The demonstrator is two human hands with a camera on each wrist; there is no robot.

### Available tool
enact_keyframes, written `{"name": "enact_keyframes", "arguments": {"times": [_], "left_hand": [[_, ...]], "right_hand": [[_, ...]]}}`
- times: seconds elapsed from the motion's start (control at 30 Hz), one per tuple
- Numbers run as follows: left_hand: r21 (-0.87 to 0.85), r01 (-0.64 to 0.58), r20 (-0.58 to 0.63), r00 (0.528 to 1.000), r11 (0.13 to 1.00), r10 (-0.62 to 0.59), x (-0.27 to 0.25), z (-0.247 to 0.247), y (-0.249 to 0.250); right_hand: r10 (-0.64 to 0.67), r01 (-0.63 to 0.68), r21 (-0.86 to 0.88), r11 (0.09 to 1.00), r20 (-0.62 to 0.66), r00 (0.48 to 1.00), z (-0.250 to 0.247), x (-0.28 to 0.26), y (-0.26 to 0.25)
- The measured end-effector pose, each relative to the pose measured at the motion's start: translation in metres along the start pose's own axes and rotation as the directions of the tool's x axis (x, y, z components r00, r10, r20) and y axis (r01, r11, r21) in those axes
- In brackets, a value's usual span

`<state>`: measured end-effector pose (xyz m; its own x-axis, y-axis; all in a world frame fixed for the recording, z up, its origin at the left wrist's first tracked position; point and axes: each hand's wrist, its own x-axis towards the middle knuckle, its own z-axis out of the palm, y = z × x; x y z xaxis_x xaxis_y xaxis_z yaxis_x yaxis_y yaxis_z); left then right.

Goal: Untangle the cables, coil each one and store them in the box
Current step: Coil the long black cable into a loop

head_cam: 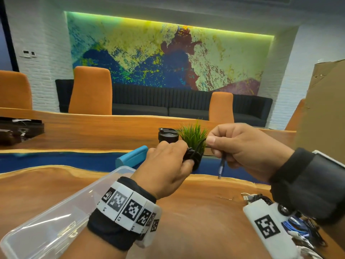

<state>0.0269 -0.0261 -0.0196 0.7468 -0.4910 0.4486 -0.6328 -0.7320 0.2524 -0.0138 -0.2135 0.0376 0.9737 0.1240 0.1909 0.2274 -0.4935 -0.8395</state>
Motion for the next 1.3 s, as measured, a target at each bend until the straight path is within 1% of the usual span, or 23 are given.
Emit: {"name": "enact_keyframes", "arguments": {"times": [0.07,0.1,0.17,0.2,0.27,0.3,0.37,0.43,0.5,0.57,0.63,0.67,0.73,0.8,0.83,0.9,0.97,1.03,1.1,1.13,1.2,1.27,1.3], "left_hand": [[-0.007,-0.033,-0.021,0.999,0.999,0.033,0.001,0.002,-0.001],[-0.038,-0.061,-0.019,0.998,0.997,0.06,0.001,0.002,-0.001],[-0.14,-0.126,-0.008,0.992,0.982,0.127,0.003,0.003,-0.005],[-0.211,-0.161,-0.016,0.987,0.964,0.161,0.004,0.004,-0.008],[-0.424,-0.188,-0.028,0.98,0.886,0.195,0.004,0.005,-0.009],[-0.548,-0.174,-0.026,0.981,0.818,0.191,0.004,0.005,-0.008],[-0.705,-0.141,-0.037,0.986,0.695,0.163,0.003,0.005,-0.005],[-0.749,-0.148,-0.072,0.987,0.646,0.143,0.003,0.006,-0.003],[-0.759,-0.166,-0.106,0.986,0.629,0.132,0.005,0.009,-0.003],[-0.781,-0.168,-0.119,0.985,0.601,0.121,0.006,0.011,-0.006],[-0.817,-0.151,-0.11,0.988,0.556,0.107,0.006,0.013,-0.006],[-0.832,-0.145,-0.106,0.989,0.536,0.104,0.006,0.013,-0.006],[-0.844,-0.149,-0.11,0.988,0.515,0.105,0.006,0.013,-0.004],[-0.836,-0.156,-0.122,0.988,0.526,0.099,0.007,0.013,-0.003],[-0.821,-0.164,-0.134,0.986,0.546,0.095,0.007,0.013,-0.003],[-0.749,-0.207,-0.193,0.977,0.63,0.092,0.007,0.013,-0.004],[-0.671,-0.256,-0.258,0.96,0.696,0.104,0.007,0.012,-0.002],[-0.662,-0.285,-0.308,0.947,0.693,0.094,0.006,0.012,0.0],[-0.681,-0.289,-0.341,0.938,0.673,0.057,0.005,0.01,0.002],[-0.682,-0.279,-0.351,0.936,0.676,0.033,0.006,0.01,0.002],[-0.68,-0.247,-0.365,0.931,0.69,-0.027,0.006,0.011,0.0],[-0.675,-0.228,-0.396,0.914,0.702,-0.084,0.006,0.013,-0.001],[-0.666,-0.226,-0.416,0.903,0.711,-0.103,0.006,0.014,-0.001]], "right_hand": [[-0.103,0.093,-0.136,0.986,-0.066,0.993,-0.003,0.002,-0.001],[-0.161,0.138,-0.225,0.965,-0.091,0.983,-0.005,0.003,-0.002],[-0.251,0.184,-0.385,0.904,-0.13,0.959,-0.009,0.006,-0.002],[-0.271,0.184,-0.436,0.881,-0.146,0.952,-0.01,0.008,-0.001],[-0.276,0.171,-0.467,0.867,-0.165,0.947,-0.01,0.009,0.004],[-0.27,0.167,-0.454,0.875,-0.171,0.947,-0.009,0.009,0.008],[-0.224,0.148,-0.341,0.928,-0.195,0.955,-0.005,0.007,0.015],[-0.124,0.099,-0.125,0.987,-0.211,0.97,0.001,0.003,0.018],[0.002,0.026,0.135,0.991,-0.201,0.98,0.006,0.001,0.019],[0.106,-0.044,0.36,0.932,-0.154,0.982,0.01,0.001,0.02],[0.165,-0.104,0.542,0.834,-0.065,0.984,0.014,0.002,0.023],[0.185,-0.139,0.604,0.784,-0.013,0.983,0.015,0.003,0.025],[0.235,-0.224,0.674,0.704,0.078,0.969,0.016,0.005,0.029],[0.257,-0.294,0.717,0.632,0.164,0.952,0.016,0.005,0.033],[0.244,-0.321,0.735,0.597,0.215,0.946,0.017,0.003,0.034],[0.183,-0.351,0.75,0.561,0.3,0.936,0.018,-0.001,0.037],[0.154,-0.36,0.744,0.563,0.334,0.93,0.021,-0.004,0.039],[0.175,-0.36,0.731,0.58,0.32,0.931,0.021,-0.005,0.037],[0.194,-0.333,0.701,0.631,0.274,0.942,0.019,-0.005,0.032],[0.205,-0.308,0.675,0.671,0.231,0.951,0.017,-0.005,0.029],[0.236,-0.232,0.566,0.791,0.067,0.969,0.013,-0.008,0.018],[0.226,-0.176,0.374,0.911,-0.093,0.97,0.014,-0.015,0.007],[0.21,-0.171,0.277,0.946,-0.121,0.97,0.016,-0.019,0.002]]}}
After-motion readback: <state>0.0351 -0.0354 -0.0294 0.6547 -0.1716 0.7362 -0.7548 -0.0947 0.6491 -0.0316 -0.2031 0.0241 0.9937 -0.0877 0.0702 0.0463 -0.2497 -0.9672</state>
